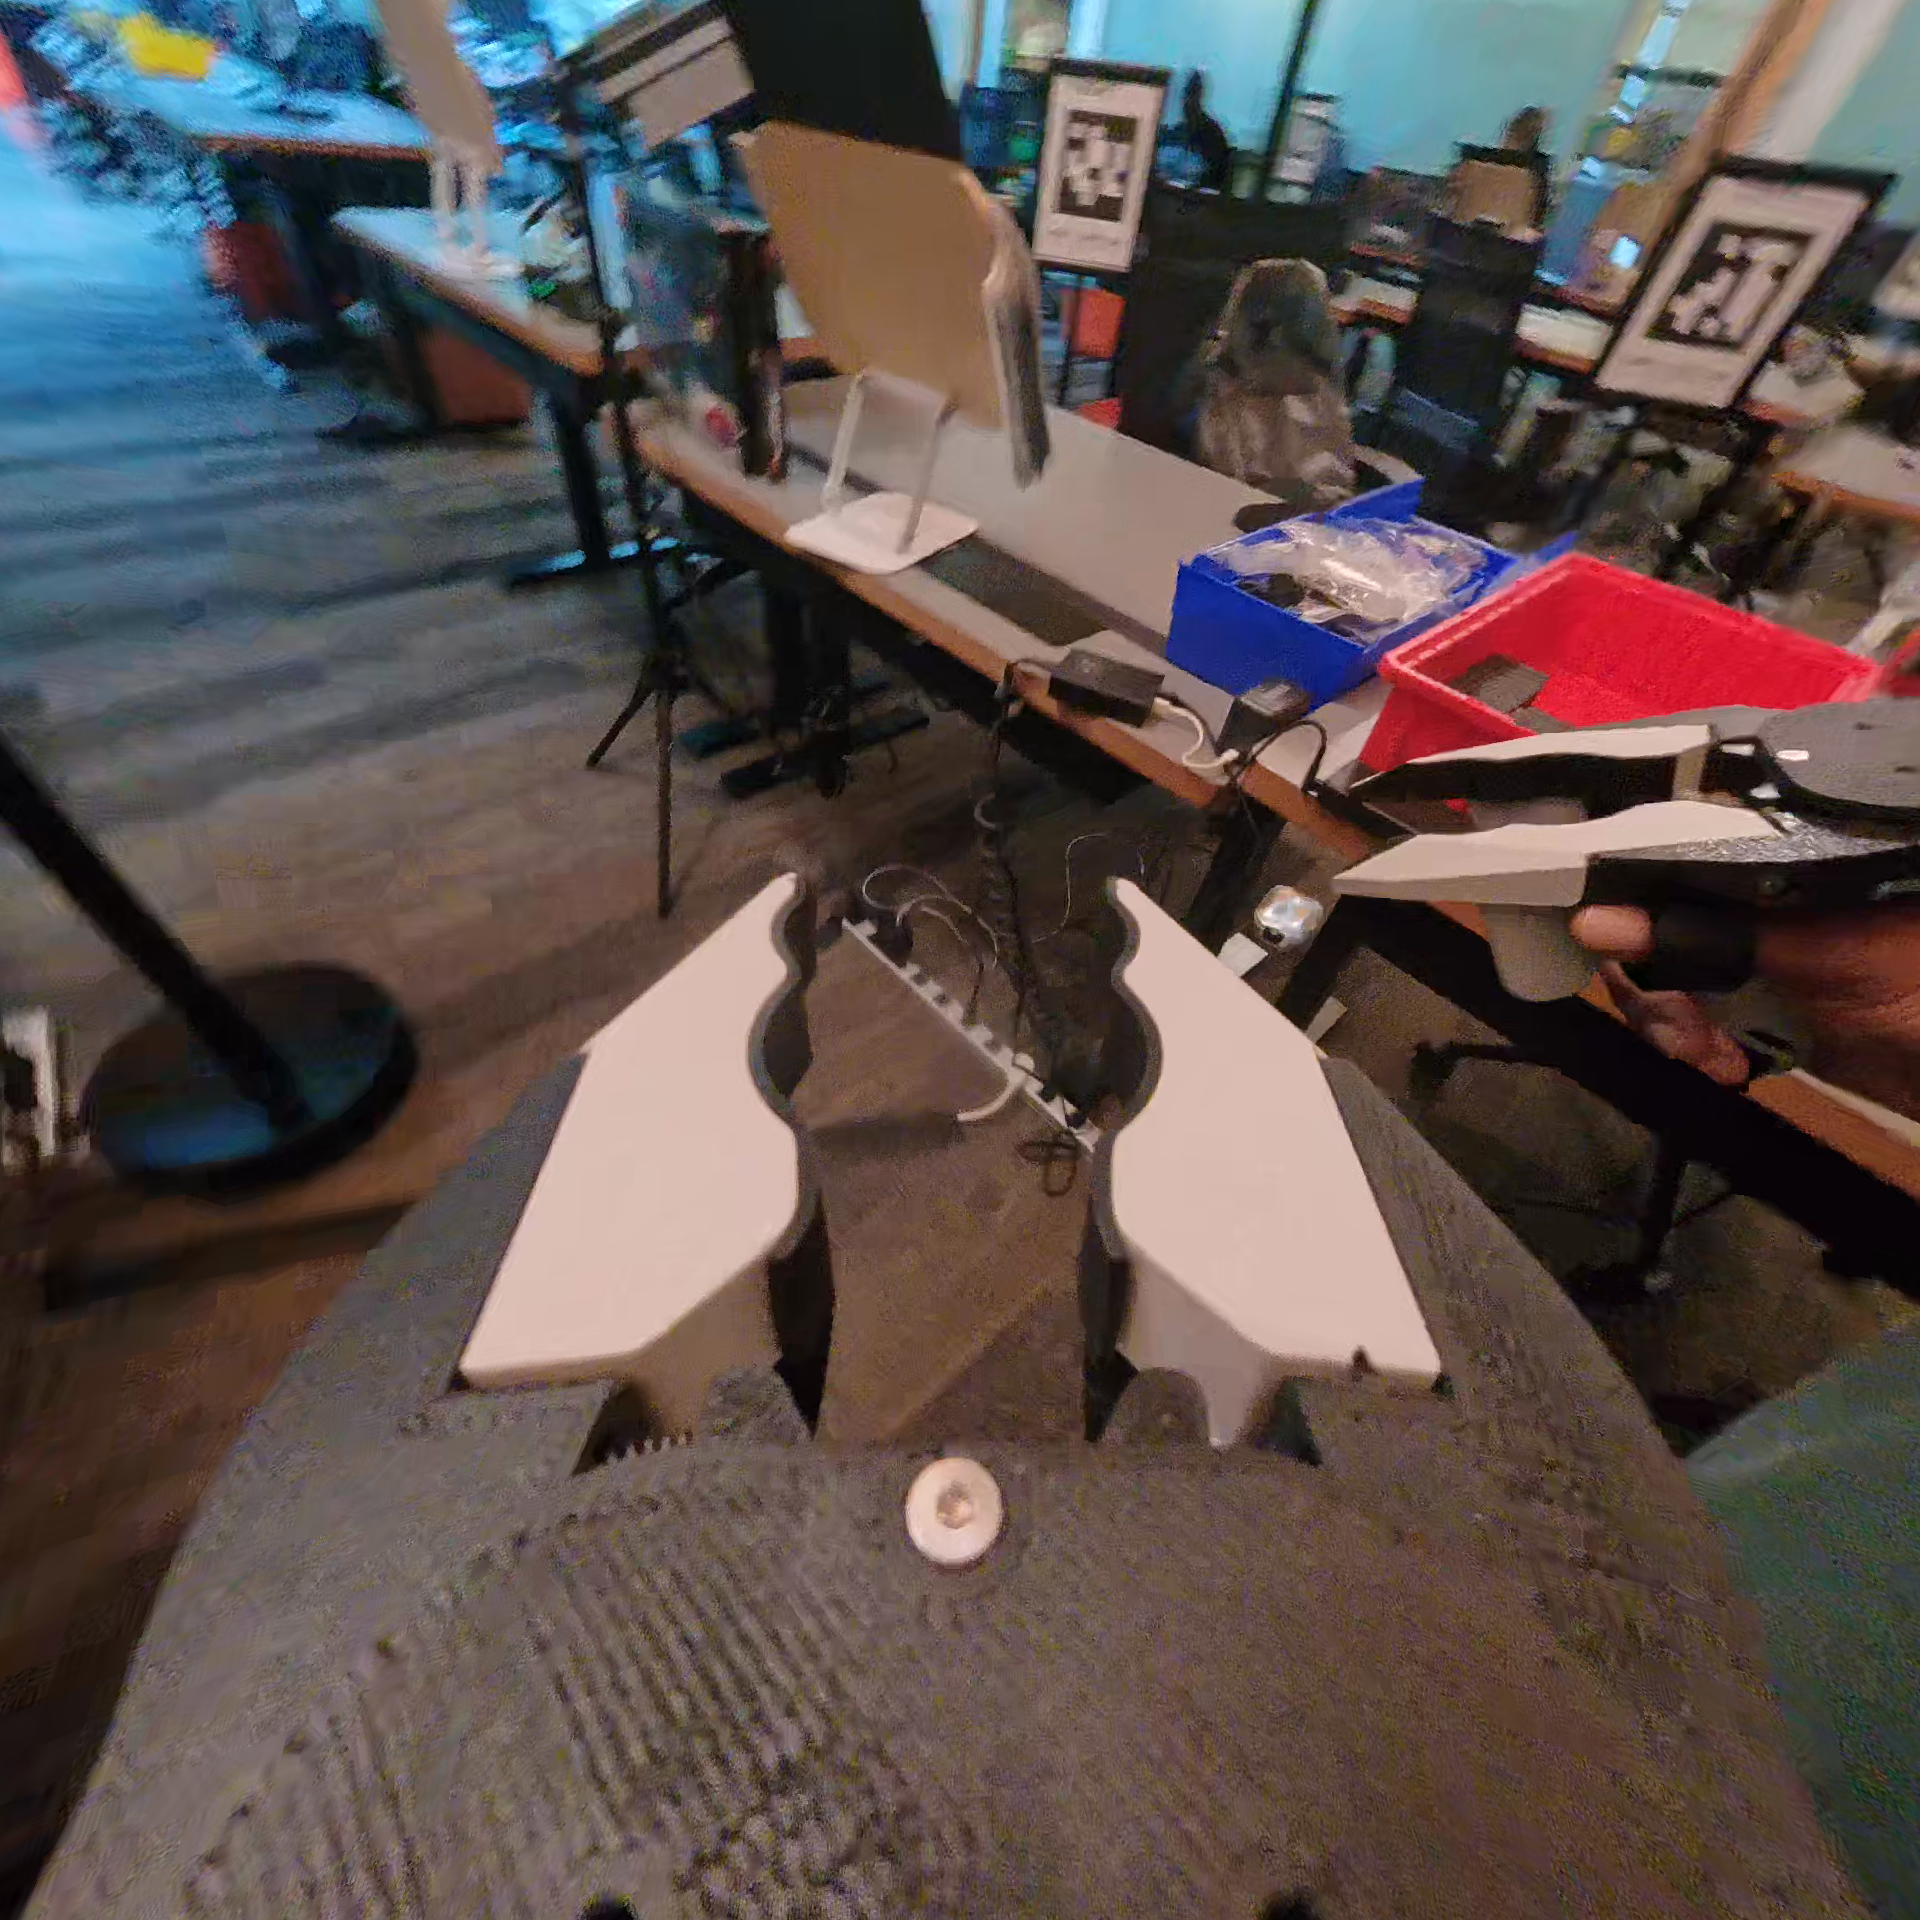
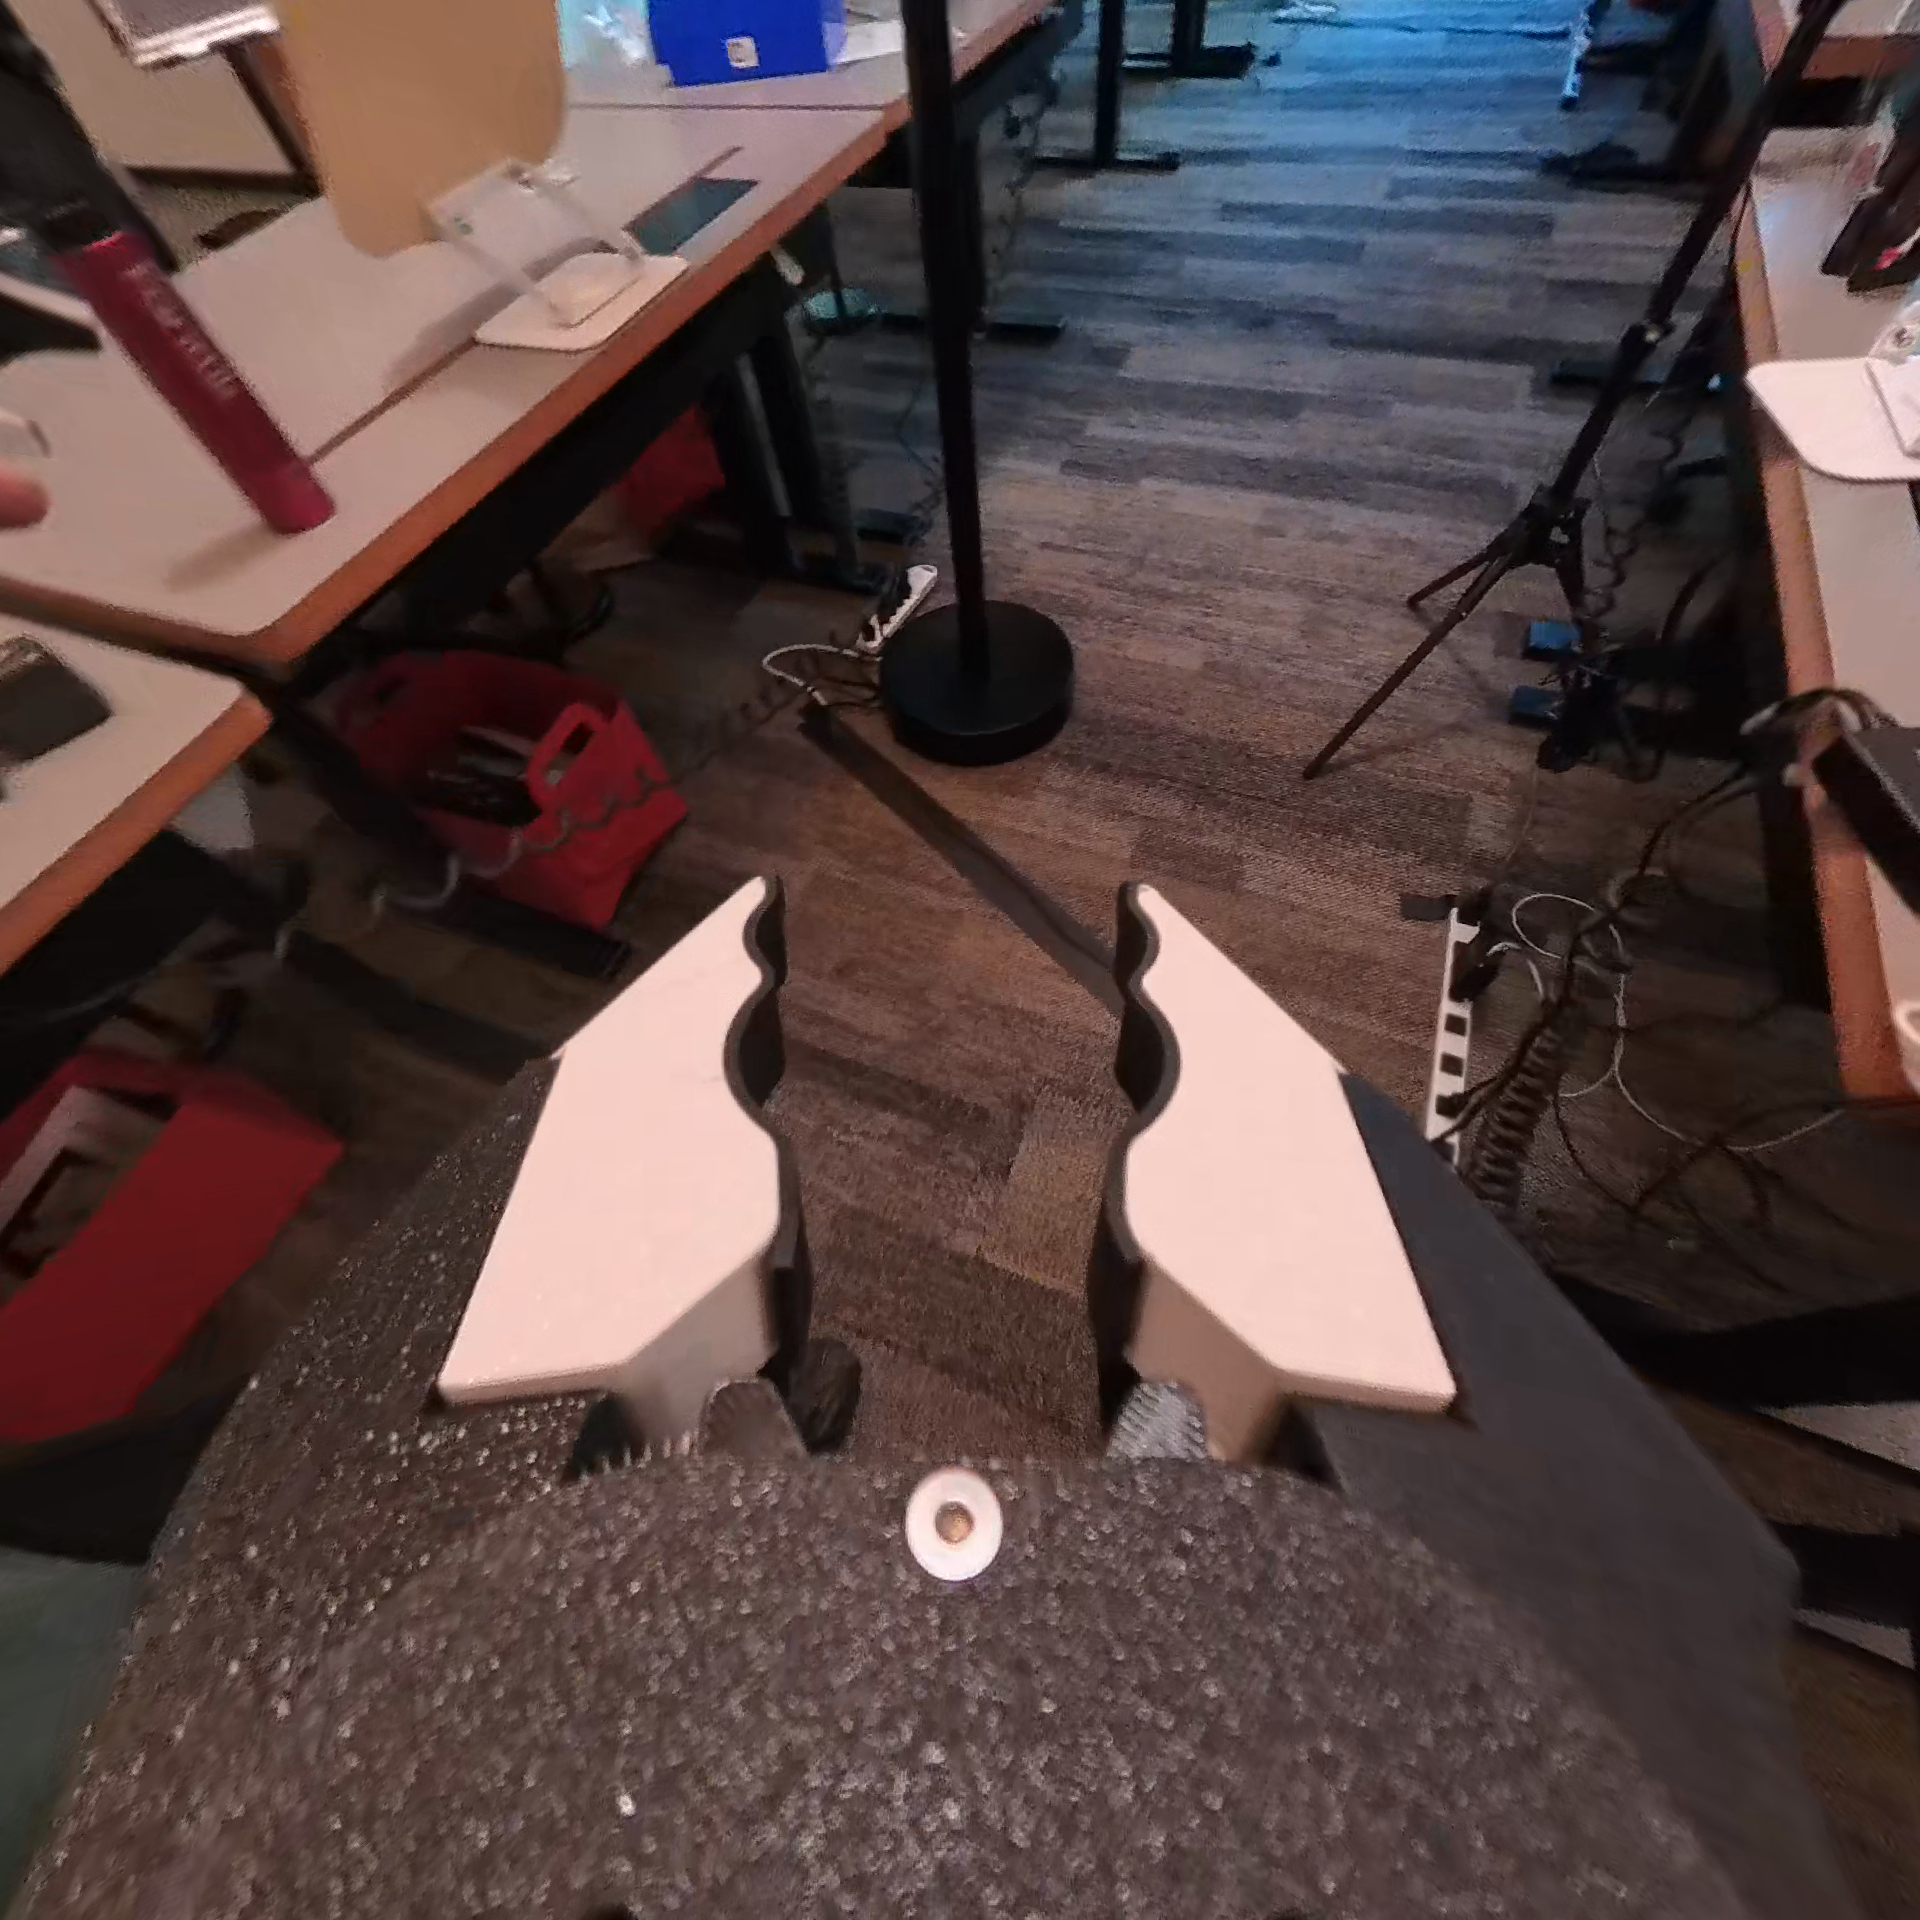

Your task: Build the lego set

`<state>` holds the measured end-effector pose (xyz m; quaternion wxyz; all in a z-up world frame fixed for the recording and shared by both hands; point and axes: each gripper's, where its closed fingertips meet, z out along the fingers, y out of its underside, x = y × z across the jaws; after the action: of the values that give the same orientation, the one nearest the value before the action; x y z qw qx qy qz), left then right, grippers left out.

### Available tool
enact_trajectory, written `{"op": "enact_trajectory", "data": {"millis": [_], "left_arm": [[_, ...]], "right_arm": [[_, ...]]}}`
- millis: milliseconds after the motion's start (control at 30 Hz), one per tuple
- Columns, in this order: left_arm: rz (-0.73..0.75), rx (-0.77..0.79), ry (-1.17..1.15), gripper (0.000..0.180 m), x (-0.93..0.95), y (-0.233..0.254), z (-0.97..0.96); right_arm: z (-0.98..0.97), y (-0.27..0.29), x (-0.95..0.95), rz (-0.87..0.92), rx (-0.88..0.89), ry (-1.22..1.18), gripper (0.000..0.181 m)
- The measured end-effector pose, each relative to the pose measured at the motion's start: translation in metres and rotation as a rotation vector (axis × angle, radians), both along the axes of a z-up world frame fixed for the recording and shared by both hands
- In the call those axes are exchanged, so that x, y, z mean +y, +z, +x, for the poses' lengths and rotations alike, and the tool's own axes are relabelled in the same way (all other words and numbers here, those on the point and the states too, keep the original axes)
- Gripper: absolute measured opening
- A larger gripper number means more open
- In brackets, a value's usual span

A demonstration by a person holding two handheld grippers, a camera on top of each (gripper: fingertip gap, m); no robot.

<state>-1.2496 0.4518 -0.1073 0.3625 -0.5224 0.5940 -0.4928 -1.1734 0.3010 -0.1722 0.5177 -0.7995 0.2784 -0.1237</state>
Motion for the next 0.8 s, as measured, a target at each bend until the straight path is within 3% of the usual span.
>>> {"op": "enact_trajectory", "data": {"millis": [167,367,633,800], "left_arm": [[0.061,-0.009,-0.179,0.050,0.038,0.024,0.143],[0.055,0.030,-0.173,0.049,0.075,-0.016,0.290],[0.058,0.070,-0.125,0.050,0.118,-0.070,0.462],[0.027,0.111,-0.159,0.047,0.147,-0.158,0.546]], "right_arm": [[0.110,-0.011,0.059,-0.004,0.040,-0.031,0.061],[0.262,-0.074,0.119,0.022,0.067,-0.009,0.059],[0.466,-0.238,0.159,-0.074,0.219,-0.107,0.060],[0.564,-0.374,0.156,-0.107,0.327,-0.240,0.062]]}}
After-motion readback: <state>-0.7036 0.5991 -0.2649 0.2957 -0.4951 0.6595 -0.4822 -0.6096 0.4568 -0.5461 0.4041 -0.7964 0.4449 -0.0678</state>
